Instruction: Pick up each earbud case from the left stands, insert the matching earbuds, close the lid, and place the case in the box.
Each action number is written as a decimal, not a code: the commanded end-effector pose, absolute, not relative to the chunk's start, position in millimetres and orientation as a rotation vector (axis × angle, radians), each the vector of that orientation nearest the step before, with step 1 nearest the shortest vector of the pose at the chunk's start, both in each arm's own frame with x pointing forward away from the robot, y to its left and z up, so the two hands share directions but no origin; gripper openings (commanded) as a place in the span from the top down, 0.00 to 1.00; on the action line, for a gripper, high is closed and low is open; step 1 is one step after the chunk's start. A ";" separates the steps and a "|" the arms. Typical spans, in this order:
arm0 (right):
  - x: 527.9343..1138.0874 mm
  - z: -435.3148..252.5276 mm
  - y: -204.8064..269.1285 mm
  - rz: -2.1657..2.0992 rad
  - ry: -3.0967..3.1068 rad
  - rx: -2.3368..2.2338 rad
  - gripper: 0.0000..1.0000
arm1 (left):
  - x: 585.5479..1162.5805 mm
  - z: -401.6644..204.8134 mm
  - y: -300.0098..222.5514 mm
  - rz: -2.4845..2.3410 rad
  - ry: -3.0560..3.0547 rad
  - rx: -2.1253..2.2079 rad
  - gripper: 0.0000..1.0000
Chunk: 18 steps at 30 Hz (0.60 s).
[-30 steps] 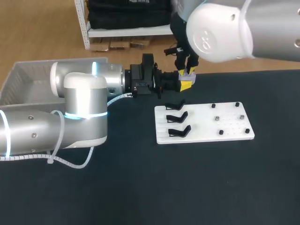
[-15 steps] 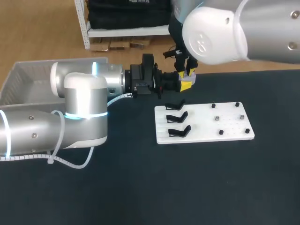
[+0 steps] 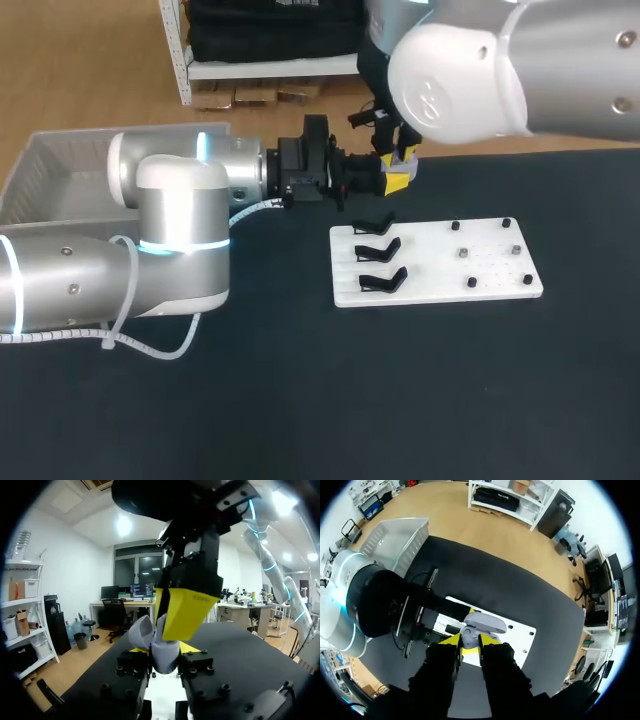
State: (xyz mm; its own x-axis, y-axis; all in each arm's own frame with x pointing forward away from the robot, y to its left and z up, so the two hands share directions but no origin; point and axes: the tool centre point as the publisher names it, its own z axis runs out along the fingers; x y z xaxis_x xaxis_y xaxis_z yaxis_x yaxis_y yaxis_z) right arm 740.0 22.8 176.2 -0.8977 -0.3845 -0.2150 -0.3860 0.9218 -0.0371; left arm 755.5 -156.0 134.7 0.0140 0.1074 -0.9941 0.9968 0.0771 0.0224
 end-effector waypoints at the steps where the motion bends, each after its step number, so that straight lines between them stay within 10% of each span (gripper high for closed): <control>1: 740.6 176.0 22.6 0.012 2.860 -0.584 0.68 | 754.4 133.8 -155.4 -1.082 1.301 1.231 1.00; 18: 741.9 204.6 23.7 0.080 2.796 -0.548 0.60 | 754.4 133.8 -155.4 -1.082 1.301 1.231 1.00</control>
State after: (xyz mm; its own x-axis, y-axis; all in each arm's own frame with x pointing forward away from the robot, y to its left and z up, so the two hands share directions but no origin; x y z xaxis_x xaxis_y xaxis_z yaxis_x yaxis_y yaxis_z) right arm 744.4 32.7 197.2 -0.8889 -0.3747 -0.2636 -0.3837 0.9233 -0.0184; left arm 755.6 -155.7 135.3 0.0149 0.1071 -0.9941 0.9968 0.0767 0.0232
